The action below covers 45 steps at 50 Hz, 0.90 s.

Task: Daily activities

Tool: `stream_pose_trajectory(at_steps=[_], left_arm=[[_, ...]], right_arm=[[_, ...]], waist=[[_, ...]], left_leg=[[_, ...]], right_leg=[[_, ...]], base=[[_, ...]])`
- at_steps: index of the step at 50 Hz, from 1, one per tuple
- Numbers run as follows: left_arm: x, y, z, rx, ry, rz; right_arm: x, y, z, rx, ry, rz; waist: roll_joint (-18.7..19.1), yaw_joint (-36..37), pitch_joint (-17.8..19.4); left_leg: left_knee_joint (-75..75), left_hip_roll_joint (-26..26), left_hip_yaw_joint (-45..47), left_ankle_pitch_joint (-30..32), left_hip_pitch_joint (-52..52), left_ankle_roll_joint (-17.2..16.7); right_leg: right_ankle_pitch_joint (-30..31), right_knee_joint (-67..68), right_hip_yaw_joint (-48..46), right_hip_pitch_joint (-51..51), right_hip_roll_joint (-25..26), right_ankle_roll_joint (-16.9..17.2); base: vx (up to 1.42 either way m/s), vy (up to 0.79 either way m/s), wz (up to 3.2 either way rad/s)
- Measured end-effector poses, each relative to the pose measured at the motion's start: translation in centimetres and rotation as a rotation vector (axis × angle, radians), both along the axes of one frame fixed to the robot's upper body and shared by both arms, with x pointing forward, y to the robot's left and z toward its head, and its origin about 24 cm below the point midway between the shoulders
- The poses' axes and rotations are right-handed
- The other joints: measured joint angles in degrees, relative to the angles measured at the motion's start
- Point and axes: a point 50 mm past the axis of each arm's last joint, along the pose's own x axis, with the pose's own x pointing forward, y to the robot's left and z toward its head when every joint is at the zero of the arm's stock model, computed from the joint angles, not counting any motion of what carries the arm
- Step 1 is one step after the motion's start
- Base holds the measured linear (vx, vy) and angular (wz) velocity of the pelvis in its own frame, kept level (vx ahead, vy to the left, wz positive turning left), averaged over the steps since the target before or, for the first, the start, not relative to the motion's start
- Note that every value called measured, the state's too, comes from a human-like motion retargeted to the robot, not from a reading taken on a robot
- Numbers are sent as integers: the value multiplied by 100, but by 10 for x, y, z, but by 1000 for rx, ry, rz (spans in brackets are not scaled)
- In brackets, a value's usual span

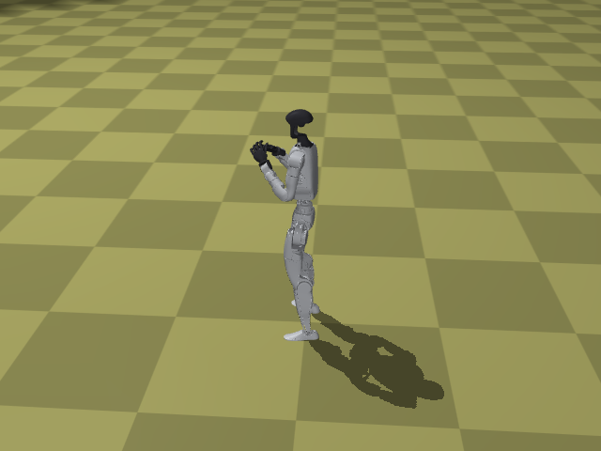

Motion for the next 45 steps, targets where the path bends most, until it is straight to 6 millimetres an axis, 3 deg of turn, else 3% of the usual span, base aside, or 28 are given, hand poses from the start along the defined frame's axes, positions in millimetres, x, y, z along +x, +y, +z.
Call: stream_pose_trajectory(at_steps=[10, 24, 45], left_arm=[[2, 6, -4, 62, 16, 52], [26, 52, 1, 177, -10, 336], [31, 55, 0, 239, 18, 378]], right_arm=[[2, 6, -8, -152, 133, 71], [9, 16, -15, -238, 255, 156], [11, 12, -11, -261, 263, 75]], waist=[[34, -106, 52], [51, -491, -15], [67, -545, 33]], left_leg=[[-77, -13, 152, -30, 114, 21], [-78, -31, 416, -127, 182, 73], [26, -20, 454, -243, 242, 72]], right_leg=[[-10, 77, 148, -16, -2, -90], [9, 124, 436, -97, 17, -153], [-111, 346, 525, -92, -10, -273]], base=[[0, 0, 0], [0, 0, 0], [0, 0, 0]])
